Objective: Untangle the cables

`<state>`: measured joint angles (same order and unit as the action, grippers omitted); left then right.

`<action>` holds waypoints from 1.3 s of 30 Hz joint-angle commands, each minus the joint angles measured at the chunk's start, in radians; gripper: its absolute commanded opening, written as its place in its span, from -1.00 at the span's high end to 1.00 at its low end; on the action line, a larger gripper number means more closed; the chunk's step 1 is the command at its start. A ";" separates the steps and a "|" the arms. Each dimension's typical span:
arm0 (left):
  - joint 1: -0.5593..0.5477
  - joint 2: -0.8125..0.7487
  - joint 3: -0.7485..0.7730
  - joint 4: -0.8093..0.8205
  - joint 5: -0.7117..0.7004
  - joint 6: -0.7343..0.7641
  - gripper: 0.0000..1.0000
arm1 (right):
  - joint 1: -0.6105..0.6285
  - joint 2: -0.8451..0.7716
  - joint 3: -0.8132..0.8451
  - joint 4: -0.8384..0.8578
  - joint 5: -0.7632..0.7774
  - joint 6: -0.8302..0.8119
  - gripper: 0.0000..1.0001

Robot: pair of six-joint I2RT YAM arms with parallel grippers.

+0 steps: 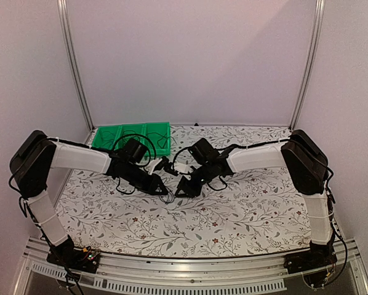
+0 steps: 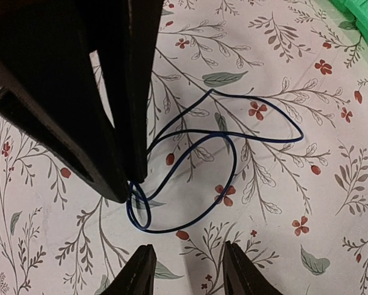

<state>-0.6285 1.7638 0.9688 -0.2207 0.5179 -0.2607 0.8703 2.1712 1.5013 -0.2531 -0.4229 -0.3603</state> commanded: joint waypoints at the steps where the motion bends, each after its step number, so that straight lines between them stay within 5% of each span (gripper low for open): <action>1: -0.013 -0.028 0.003 0.014 0.016 0.003 0.99 | 0.007 -0.008 0.005 0.021 0.005 -0.002 0.17; 13: -0.013 -0.294 0.061 -0.059 0.100 0.024 1.00 | -0.029 -0.085 0.062 -0.015 -0.006 -0.077 0.12; 31: -0.013 -0.336 0.270 -0.196 0.094 0.052 1.00 | -0.036 -0.035 0.068 -0.033 -0.114 -0.078 -0.25; 39: -0.002 -0.478 0.031 -0.187 -0.027 0.089 1.00 | -0.056 -0.011 0.061 -0.031 -0.115 -0.093 -0.25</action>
<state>-0.6304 1.3808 1.1461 -0.4168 0.5579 -0.2008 0.8261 2.1422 1.5501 -0.2829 -0.5327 -0.4351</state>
